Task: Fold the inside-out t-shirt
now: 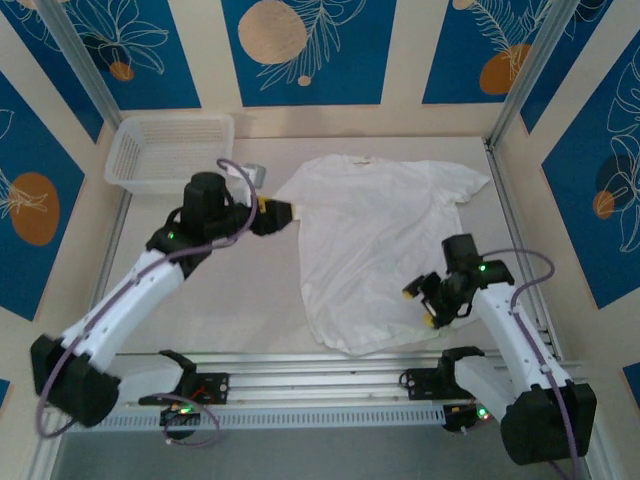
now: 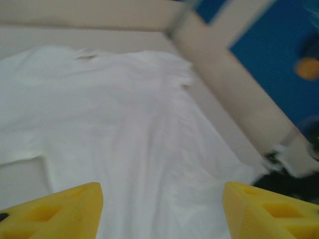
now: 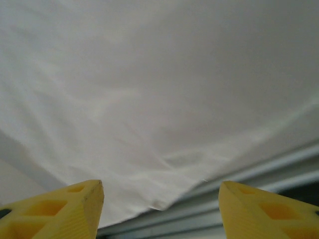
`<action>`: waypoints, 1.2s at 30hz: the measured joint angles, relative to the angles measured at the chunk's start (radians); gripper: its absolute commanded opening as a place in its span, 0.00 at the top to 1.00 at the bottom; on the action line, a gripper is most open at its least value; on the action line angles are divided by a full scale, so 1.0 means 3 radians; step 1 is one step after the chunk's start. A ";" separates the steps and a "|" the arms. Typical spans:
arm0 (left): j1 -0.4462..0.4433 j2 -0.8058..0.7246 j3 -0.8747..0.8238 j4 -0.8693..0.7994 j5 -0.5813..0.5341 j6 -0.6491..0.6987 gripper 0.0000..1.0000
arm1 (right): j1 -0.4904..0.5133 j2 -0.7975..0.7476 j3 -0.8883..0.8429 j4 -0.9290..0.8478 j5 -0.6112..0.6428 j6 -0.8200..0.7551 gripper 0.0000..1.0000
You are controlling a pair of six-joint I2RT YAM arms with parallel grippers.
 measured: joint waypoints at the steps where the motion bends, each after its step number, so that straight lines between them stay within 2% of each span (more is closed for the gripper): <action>1: -0.0142 -0.0149 -0.0092 0.0065 0.0003 0.0100 0.25 | 0.0081 0.0014 -0.0108 -0.0005 -0.0003 0.0083 0.37; 2: -0.0242 -0.0252 -0.0170 0.0125 -0.0003 0.0184 0.20 | 0.0148 0.0056 -0.0197 0.0003 0.0000 0.0159 0.36; 4: -0.0418 -0.0423 -0.0355 0.0226 0.0001 0.0476 0.00 | 0.0233 0.0154 -0.0301 0.0048 0.0010 0.0275 0.36; 10: -0.0706 -0.0474 -0.0514 0.0024 0.0011 0.1255 0.00 | 0.0276 0.0511 -0.0298 0.0333 0.0219 0.0350 0.46; 15: -0.0730 -0.0481 -0.0590 0.0006 0.0011 0.1563 0.00 | 0.0310 0.0684 -0.0225 0.0562 0.0355 0.0371 0.39; 18: -0.0738 -0.0478 -0.0656 0.0019 0.0011 0.1617 0.00 | 0.0385 0.0769 -0.0251 0.0690 0.0362 0.0422 0.50; 21: -0.0744 -0.0455 -0.0690 0.0085 0.0011 0.1617 0.00 | 0.0456 0.0774 -0.0322 0.0760 0.0390 0.0511 0.86; 22: -0.0746 -0.0440 -0.0701 0.0111 0.0011 0.1617 0.00 | 0.0463 0.0763 -0.0329 0.0757 0.0406 0.0532 0.94; 23: -0.0748 -0.0425 -0.0704 0.0131 0.0011 0.1617 0.00 | 0.0465 0.0735 -0.0329 0.0748 0.0431 0.0551 0.98; 29: -0.0837 -0.0167 -0.0707 0.0183 0.0028 0.1619 0.00 | 0.0573 0.0488 0.0104 0.0519 0.0519 0.0491 1.00; 36: -0.1275 0.0548 -0.0660 0.0401 0.0046 0.1592 0.00 | 0.0820 0.0567 0.0843 0.0509 0.0511 0.0432 1.00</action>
